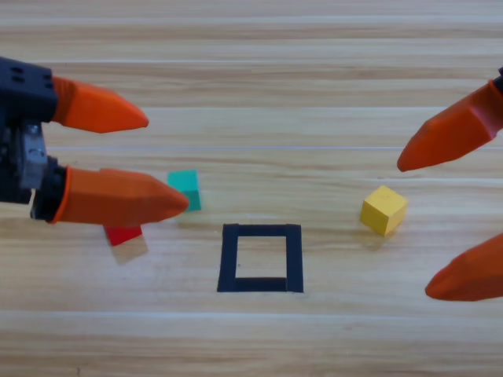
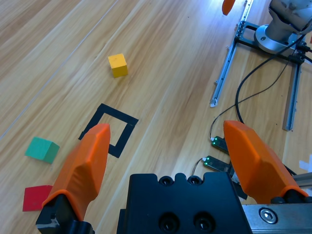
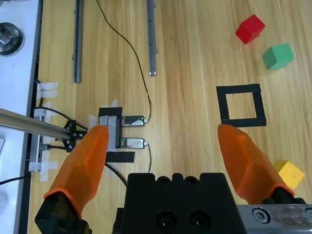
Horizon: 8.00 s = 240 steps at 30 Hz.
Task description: Stack the blocks in the rectangular block: red at the bottom, yellow in the middle, green on top
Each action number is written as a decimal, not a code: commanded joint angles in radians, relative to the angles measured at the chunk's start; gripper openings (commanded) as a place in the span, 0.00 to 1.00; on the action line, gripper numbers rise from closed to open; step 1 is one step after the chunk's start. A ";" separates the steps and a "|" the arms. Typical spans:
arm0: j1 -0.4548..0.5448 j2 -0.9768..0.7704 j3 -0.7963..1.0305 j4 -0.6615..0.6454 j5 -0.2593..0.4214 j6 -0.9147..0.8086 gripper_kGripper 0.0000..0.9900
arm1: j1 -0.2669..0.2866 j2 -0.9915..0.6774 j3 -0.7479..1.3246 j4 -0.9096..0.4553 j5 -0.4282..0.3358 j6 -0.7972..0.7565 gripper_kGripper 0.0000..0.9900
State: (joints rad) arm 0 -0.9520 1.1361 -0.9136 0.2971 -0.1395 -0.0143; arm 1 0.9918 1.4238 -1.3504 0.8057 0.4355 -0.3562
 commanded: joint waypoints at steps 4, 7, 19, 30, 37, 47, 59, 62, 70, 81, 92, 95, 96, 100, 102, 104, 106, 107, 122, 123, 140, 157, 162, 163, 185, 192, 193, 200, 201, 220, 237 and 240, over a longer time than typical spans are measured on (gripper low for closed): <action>-0.021 -0.002 0.024 0.008 0.009 -0.013 1.00 | 0.031 0.041 0.004 0.006 -0.067 0.014 1.00; -0.021 -0.001 0.024 0.007 0.008 -0.013 1.00 | 0.031 0.041 0.008 -0.010 -0.184 0.105 1.00; -0.019 0.077 -0.060 0.033 0.049 -0.070 1.00 | -0.070 0.411 -0.107 -0.002 -0.514 0.295 0.99; 0.349 0.097 -0.074 0.070 0.139 -0.177 1.00 | -0.140 0.543 -0.188 0.041 -0.702 0.322 0.99; 0.516 0.175 -0.087 0.218 0.136 -0.262 1.00 | -0.145 0.632 -0.188 0.050 -0.718 0.309 1.00; 0.536 0.358 -0.142 0.341 0.166 -0.339 1.00 | -0.196 0.722 -0.208 0.053 -0.681 0.276 1.00; 0.421 0.606 -0.358 0.521 0.284 -0.641 1.00 | -0.260 0.782 -0.273 0.113 -0.583 0.230 0.99; 0.397 0.623 -0.369 0.521 0.284 -0.730 1.00 | -0.285 0.827 -0.300 0.127 -0.543 0.206 0.96; 0.387 0.666 -0.349 0.521 0.282 -0.931 1.00 | -0.286 0.870 -0.332 0.141 -0.512 0.200 0.91; 0.364 0.764 -0.347 0.530 0.297 -1.075 1.00 | -0.286 0.931 -0.378 0.205 -0.469 0.200 0.49; 0.348 0.883 -0.407 0.544 0.274 -1.130 1.00 | -0.292 0.843 -0.369 0.271 -0.414 0.200 0.01; 0.346 0.895 -0.416 0.544 0.271 -1.138 1.00 | -0.292 0.735 -0.346 0.288 -0.414 0.203 0.02; 0.348 0.899 -0.422 0.544 0.271 -1.141 1.00 | -0.292 0.693 -0.332 0.290 -0.411 0.203 0.02; 0.348 0.924 -0.439 0.542 0.265 -1.145 1.00 | -0.263 0.629 -0.297 0.290 -0.386 0.212 0.02; 0.349 0.930 -0.442 0.542 0.262 -1.155 1.00 | -0.251 0.629 -0.289 0.291 -0.380 0.218 0.02; 0.349 0.938 -0.444 0.539 0.247 -1.155 1.00 | -0.243 0.629 -0.291 0.296 -0.377 0.221 0.02; 0.357 0.946 -0.447 0.537 0.242 -1.156 1.00 | -0.234 0.623 -0.289 0.303 -0.377 0.220 0.01; 0.361 0.947 -0.446 0.537 0.239 -1.159 1.00 | -0.233 0.620 -0.285 0.306 -0.377 0.220 0.01; 0.458 0.953 -0.455 0.525 0.201 -1.156 0.97 | -0.233 0.612 -0.245 0.273 -0.360 0.224 0.01; 0.469 0.955 -0.455 0.525 0.195 -1.153 0.97 | -0.233 0.612 -0.247 0.270 -0.360 0.224 0.02; 0.484 0.984 -0.447 0.514 0.152 -1.147 0.77 | -0.233 0.612 -0.248 0.264 -0.365 0.221 0.02; 0.467 0.912 -0.464 0.534 0.164 -0.940 0.10 | -0.233 0.607 -0.240 0.264 -0.366 0.223 0.02; 0.401 0.844 -0.531 0.611 0.164 -0.793 0.09 | -0.233 0.606 -0.237 0.264 -0.366 0.223 0.02; 0.389 0.826 -0.533 0.626 0.164 -0.773 0.07 | -0.233 0.606 -0.239 0.264 -0.366 0.223 0.02; 0.105 1.042 -0.735 0.663 0.147 -0.757 0.00 | -0.233 0.609 -0.242 0.260 -0.365 0.224 0.02; 0.096 1.085 -0.785 0.663 0.136 -0.788 0.00 | -0.233 0.609 -0.242 0.260 -0.366 0.224 0.02; 0.096 1.094 -0.789 0.663 0.133 -0.788 0.00 | -0.233 0.609 -0.243 0.260 -0.366 0.224 0.02; 0.088 1.136 -0.801 0.663 0.110 -0.816 0.00 | -0.233 0.609 -0.242 0.260 -0.365 0.224 0.02; 0.087 1.136 -0.800 0.663 0.106 -0.823 0.00 | -0.233 0.610 -0.242 0.260 -0.366 0.224 0.02; 0.048 1.153 -0.838 0.679 0.146 -0.908 0.00 | -0.233 0.607 -0.237 0.257 -0.363 0.223 0.02; 0.048 1.208 -0.895 0.715 0.159 -0.897 0.00 | -0.233 0.604 -0.233 0.256 -0.359 0.221 0.02; 0.048 1.209 -0.896 0.714 0.164 -0.897 0.00 | -0.233 0.603 -0.231 0.256 -0.359 0.221 0.02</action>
State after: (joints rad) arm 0 -0.8843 2.3010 -1.8121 1.0040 0.0061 -0.9124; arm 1 0.7323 2.0508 -1.6098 1.0788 0.0703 -0.1365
